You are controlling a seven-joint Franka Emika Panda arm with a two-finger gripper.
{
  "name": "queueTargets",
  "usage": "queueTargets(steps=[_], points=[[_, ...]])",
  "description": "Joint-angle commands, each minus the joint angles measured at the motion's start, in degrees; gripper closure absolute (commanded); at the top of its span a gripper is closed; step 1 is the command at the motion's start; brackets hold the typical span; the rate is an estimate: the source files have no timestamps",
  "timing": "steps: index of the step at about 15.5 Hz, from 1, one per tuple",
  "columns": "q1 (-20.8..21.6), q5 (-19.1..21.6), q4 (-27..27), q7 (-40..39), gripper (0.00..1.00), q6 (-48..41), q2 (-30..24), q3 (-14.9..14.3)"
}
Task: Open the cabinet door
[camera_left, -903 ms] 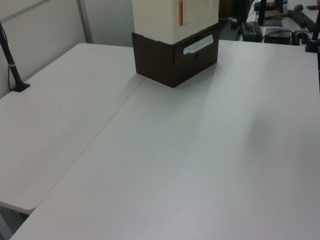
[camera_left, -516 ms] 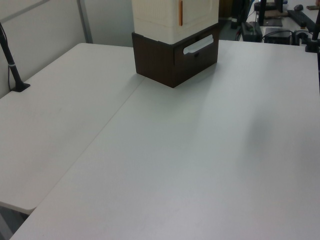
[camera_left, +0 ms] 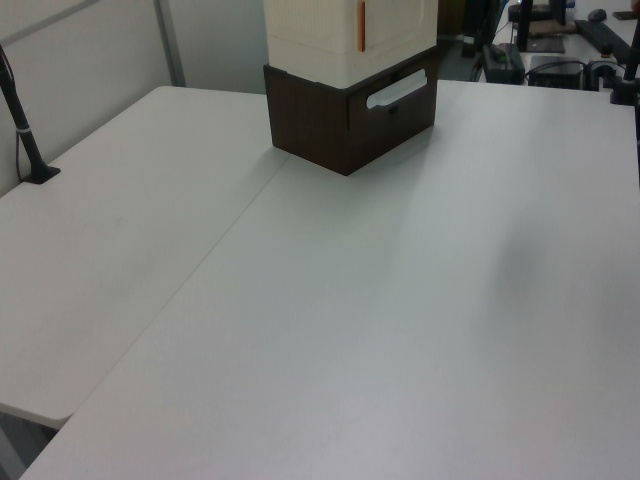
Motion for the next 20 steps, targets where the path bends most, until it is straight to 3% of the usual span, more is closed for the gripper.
queueTargets(steps=[1, 14, 20], points=[[-0.3, 0.7, -0.5, 0.7, 0.00, -1.1, -0.9, 0.5], [-0.6, 0.9, -0.4, 1.4, 0.00, -0.6, -0.9, 0.5], [-1.6, 1.1, -0.3, -2.3, 0.00, -0.2, -0.8, 0.2]])
